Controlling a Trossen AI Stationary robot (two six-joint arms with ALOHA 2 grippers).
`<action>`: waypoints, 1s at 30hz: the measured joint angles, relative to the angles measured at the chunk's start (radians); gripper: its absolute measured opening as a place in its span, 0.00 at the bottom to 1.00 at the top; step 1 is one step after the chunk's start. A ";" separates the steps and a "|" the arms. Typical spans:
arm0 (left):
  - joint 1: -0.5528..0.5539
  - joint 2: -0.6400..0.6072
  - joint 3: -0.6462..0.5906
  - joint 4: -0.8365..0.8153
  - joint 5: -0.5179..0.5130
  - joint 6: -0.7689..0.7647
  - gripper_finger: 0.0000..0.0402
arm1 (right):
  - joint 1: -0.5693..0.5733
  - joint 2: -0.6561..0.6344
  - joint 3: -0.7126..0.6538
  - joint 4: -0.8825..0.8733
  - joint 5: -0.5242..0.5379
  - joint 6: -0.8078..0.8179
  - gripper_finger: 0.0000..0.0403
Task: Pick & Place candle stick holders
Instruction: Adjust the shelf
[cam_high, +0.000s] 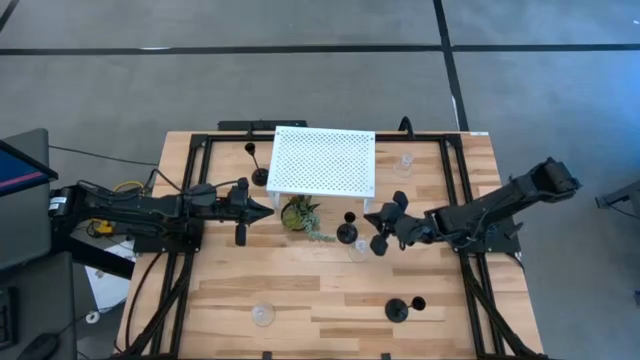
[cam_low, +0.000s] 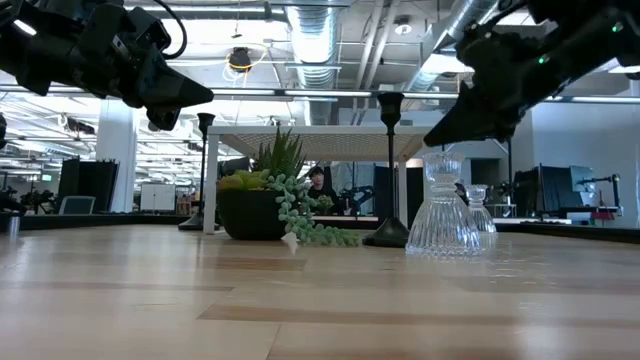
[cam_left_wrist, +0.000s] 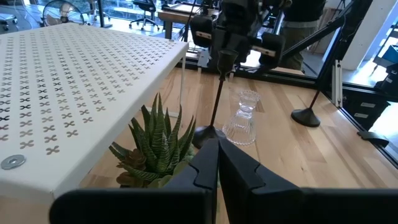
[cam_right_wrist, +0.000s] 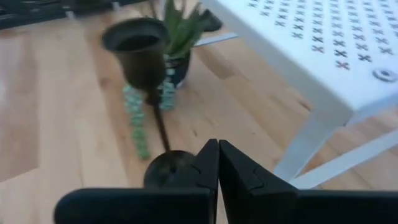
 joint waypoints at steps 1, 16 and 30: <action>0.000 0.000 0.000 0.000 0.000 0.000 0.03 | 0.000 0.012 0.000 0.023 0.015 0.001 0.00; 0.000 0.000 0.000 0.000 0.000 0.000 0.03 | -0.005 0.195 0.000 0.201 0.262 0.055 0.00; 0.000 0.000 0.000 0.000 0.000 0.000 0.03 | -0.053 0.200 0.000 0.182 0.311 0.078 0.00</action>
